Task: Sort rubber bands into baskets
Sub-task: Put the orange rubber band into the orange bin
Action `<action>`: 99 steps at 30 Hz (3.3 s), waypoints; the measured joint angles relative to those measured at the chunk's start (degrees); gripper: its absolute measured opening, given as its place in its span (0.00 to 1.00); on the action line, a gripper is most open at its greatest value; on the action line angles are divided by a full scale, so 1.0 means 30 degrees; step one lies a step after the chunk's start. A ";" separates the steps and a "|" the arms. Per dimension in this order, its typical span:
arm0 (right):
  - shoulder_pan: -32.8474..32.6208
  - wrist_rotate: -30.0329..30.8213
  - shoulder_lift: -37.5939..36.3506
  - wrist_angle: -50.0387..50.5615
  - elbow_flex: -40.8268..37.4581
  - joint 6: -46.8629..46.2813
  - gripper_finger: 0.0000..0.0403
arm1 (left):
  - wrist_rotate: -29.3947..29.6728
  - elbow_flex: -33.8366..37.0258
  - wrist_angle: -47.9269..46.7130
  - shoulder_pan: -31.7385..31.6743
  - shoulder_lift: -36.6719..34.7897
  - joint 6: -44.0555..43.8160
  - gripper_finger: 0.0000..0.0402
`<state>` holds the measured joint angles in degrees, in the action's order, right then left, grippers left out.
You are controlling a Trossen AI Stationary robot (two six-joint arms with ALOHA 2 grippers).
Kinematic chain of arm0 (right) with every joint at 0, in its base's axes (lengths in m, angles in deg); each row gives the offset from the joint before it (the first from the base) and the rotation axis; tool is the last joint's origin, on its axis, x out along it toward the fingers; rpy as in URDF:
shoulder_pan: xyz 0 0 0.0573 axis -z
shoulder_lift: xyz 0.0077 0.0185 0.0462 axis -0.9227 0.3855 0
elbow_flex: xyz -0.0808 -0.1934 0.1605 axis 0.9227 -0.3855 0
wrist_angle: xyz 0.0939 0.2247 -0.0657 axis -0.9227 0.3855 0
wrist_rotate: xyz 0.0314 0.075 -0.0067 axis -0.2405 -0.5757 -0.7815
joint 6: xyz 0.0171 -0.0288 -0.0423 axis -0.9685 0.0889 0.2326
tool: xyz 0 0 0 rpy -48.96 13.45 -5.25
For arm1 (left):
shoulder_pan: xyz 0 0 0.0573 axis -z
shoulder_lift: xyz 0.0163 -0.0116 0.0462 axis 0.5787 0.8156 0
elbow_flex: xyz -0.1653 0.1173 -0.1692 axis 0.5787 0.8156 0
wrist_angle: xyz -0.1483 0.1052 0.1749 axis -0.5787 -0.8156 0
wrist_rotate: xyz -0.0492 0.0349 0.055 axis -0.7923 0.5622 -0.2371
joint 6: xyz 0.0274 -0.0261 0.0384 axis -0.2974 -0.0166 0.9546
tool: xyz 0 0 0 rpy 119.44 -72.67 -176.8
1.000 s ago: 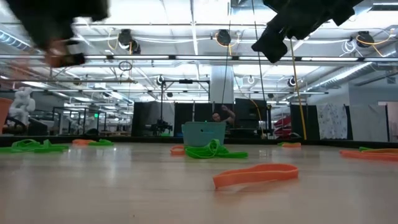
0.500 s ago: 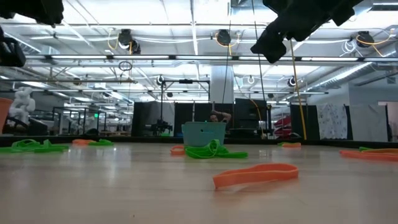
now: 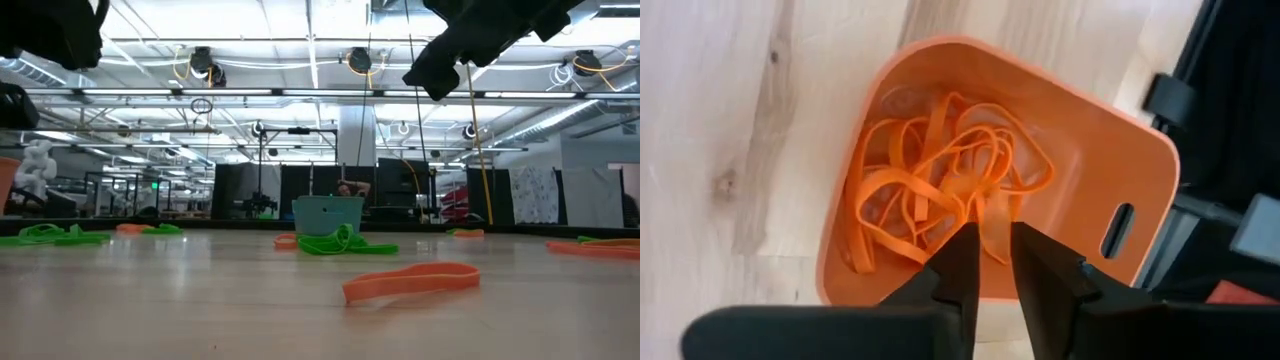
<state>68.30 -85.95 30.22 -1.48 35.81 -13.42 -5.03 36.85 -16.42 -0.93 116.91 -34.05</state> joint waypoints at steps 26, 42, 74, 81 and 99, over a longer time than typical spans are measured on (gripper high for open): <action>-0.0280 0.0605 0.0000 0.0080 0.0000 -0.1148 0.63 | -0.3320 -0.0466 0.6907 -0.3921 -0.0015 0.1979 0.36; -0.4652 0.3527 -0.0007 0.5659 0.0227 -1.1635 0.63 | 0.9257 -0.0466 1.5124 -0.4623 0.0346 1.8786 0.36; -0.9928 1.2417 0.4529 1.7015 0.2776 -2.7081 0.63 | 0.3315 0.0386 2.2233 -0.5482 0.6316 2.1704 0.36; -0.9142 1.0758 0.6988 1.6667 0.2776 -2.8217 0.63 | 0.3303 0.0386 2.2236 -0.4858 0.6309 2.1699 0.36; -0.7970 1.0393 0.7504 1.2357 0.0306 -2.7441 0.57 | 0.3317 0.0379 2.3269 -0.5406 0.6309 2.1810 0.36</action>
<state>44.39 -54.78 52.73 35.59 36.72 -95.74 4.92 37.98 53.39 -17.14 135.84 31.38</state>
